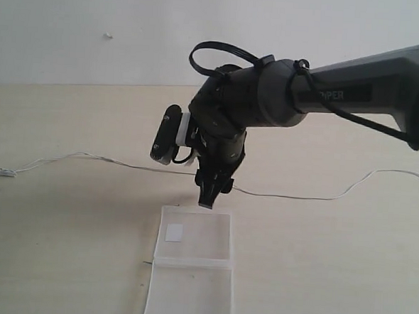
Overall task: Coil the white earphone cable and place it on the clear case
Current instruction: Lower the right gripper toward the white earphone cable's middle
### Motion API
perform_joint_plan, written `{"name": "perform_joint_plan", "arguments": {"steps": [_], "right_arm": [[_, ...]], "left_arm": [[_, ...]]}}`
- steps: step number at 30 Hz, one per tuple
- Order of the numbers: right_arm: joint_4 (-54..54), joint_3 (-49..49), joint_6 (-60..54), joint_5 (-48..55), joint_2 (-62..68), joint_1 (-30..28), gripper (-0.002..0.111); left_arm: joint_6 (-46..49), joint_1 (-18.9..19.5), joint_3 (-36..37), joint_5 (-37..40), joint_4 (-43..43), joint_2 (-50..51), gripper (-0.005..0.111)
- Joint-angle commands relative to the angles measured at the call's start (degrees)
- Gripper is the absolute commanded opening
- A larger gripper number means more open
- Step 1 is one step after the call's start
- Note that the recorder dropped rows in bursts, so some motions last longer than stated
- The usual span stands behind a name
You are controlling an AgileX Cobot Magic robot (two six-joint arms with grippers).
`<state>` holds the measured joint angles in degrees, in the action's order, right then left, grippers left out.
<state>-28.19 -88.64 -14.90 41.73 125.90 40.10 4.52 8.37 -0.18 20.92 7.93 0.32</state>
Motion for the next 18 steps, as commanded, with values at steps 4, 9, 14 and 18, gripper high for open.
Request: {"name": "perform_joint_plan", "arguments": {"steps": [4, 9, 14, 18], "right_arm": [[-4.77, -0.46, 5.48, -2.72, 1.13, 0.09, 0.062], [-6.59, -0.46, 8.05, -2.64, 1.47, 0.09, 0.062], [-6.04, -0.46, 13.23, -2.21, 1.47, 0.20, 0.062], [-6.28, -0.46, 16.25, -1.73, 1.47, 0.20, 0.062]], "left_arm": [[0.03, -0.48, 0.18, -0.55, -0.01, -0.32, 0.000], [0.03, -0.48, 0.18, -0.55, -0.01, -0.32, 0.000], [0.03, -0.48, 0.18, -0.55, -0.01, -0.32, 0.000], [0.03, -0.48, 0.18, -0.55, -0.01, -0.32, 0.000]]}}
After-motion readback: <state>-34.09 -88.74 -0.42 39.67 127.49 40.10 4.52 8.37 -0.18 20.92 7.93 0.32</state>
